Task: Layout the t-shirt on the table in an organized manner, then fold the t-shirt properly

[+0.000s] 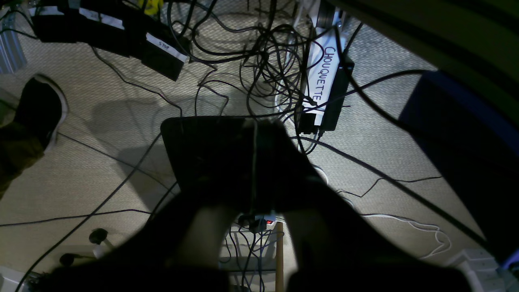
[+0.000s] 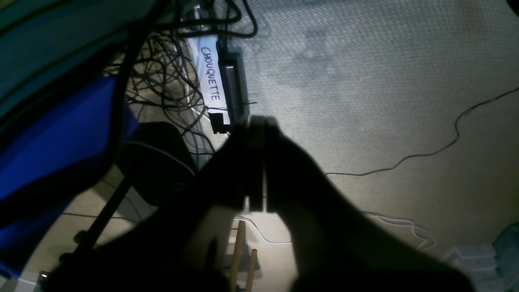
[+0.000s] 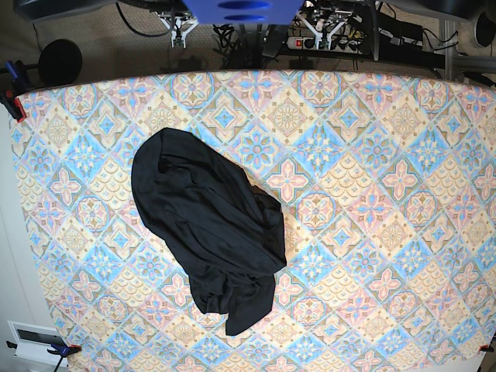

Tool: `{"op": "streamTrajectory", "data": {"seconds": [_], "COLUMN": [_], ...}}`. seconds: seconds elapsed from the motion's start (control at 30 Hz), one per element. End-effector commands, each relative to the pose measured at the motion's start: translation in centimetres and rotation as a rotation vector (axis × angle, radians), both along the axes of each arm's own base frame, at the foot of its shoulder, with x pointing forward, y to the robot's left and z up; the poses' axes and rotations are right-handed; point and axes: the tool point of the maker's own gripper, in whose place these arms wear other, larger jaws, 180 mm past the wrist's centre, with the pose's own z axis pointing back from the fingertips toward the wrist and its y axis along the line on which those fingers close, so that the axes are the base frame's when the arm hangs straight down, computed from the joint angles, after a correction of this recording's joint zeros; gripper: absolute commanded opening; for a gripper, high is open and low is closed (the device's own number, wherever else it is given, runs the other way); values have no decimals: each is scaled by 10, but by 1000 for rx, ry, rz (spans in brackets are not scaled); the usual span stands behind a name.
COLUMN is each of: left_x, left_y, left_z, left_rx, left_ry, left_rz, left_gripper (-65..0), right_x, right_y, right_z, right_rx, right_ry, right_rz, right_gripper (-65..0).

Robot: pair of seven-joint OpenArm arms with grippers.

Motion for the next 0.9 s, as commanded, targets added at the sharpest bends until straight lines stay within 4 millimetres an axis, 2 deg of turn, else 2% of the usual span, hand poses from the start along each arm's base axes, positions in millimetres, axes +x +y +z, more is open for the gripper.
{"op": "streamTrajectory", "data": {"seconds": [0.0,0.33,0.47,0.87], "left_x": [-4,-4,-4,-4], "left_y": [3,3,3,3], "left_z": [0,0,0,0], "left_rx": [7,7,7,7], "left_ry": [5,5,5,2], "left_rz": [-5,0,0,-3], "left_gripper": [-648,-648,-648,-648], "right_x": [-2,-8,16,18], "right_y": [-3,-3,-5,-6], "right_z": [0,0,1,1], "right_rx": [-6,-3,-9,-10], "right_ry": [0,35,-20,-26], "right_rz": [-1,-2,-2,-2], "right_gripper": [-649,-649,-649,-649]}}
